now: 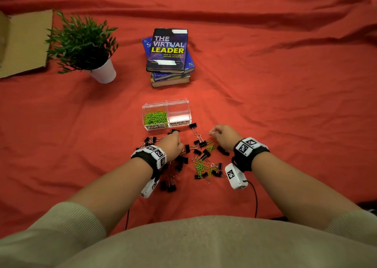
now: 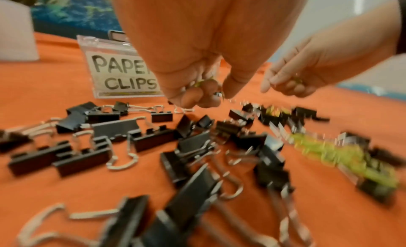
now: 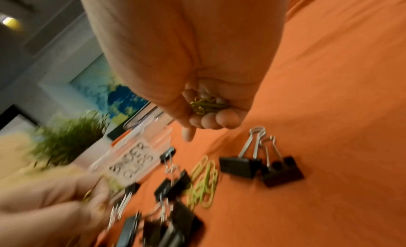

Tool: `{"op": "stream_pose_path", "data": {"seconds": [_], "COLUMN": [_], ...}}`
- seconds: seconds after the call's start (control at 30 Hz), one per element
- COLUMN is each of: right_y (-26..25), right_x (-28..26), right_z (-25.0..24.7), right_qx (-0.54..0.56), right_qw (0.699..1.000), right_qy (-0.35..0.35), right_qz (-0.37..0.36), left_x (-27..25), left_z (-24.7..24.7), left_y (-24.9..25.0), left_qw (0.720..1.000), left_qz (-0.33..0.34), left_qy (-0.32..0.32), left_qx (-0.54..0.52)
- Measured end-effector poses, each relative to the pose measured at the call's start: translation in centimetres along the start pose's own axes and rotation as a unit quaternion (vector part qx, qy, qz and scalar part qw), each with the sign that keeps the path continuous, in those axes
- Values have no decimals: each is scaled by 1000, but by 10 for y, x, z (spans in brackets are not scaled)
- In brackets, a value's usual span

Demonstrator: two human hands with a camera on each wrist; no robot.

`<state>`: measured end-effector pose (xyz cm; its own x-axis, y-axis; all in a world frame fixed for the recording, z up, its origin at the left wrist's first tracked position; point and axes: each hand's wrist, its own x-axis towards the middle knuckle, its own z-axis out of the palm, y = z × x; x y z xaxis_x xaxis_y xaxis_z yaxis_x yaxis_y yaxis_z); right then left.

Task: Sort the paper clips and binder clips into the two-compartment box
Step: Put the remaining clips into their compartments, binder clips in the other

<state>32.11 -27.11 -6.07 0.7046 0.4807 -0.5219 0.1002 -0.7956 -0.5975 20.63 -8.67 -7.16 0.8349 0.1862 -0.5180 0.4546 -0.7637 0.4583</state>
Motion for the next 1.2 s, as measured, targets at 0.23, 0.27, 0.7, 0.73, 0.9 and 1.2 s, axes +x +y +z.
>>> {"op": "stream_pose_path", "data": {"seconds": [0.23, 0.27, 0.7, 0.73, 0.9, 1.2], "right_y": [19, 19, 24, 24, 24, 21], "right_x": [0, -3, -15, -16, -15, -19], "right_z": [-24, -19, 23, 22, 22, 29], "right_qx": [-30, -55, -232, -232, -232, -240], "right_qw": [999, 998, 962, 962, 962, 963], "right_qy": [-12, -26, -18, -16, -18, -11], "right_qz": [23, 8, -142, -143, -141, -123], "left_x": [0, 2, 18, 19, 20, 6], "left_z": [-4, -2, 28, 29, 29, 15], "left_y": [17, 21, 57, 55, 46, 20], "left_qw": [991, 990, 984, 980, 970, 980], "left_qz": [12, 7, 97, 103, 140, 97], "left_qy": [15, 11, 48, 44, 37, 41], "left_qx": [-132, -142, 142, 163, 197, 170]}}
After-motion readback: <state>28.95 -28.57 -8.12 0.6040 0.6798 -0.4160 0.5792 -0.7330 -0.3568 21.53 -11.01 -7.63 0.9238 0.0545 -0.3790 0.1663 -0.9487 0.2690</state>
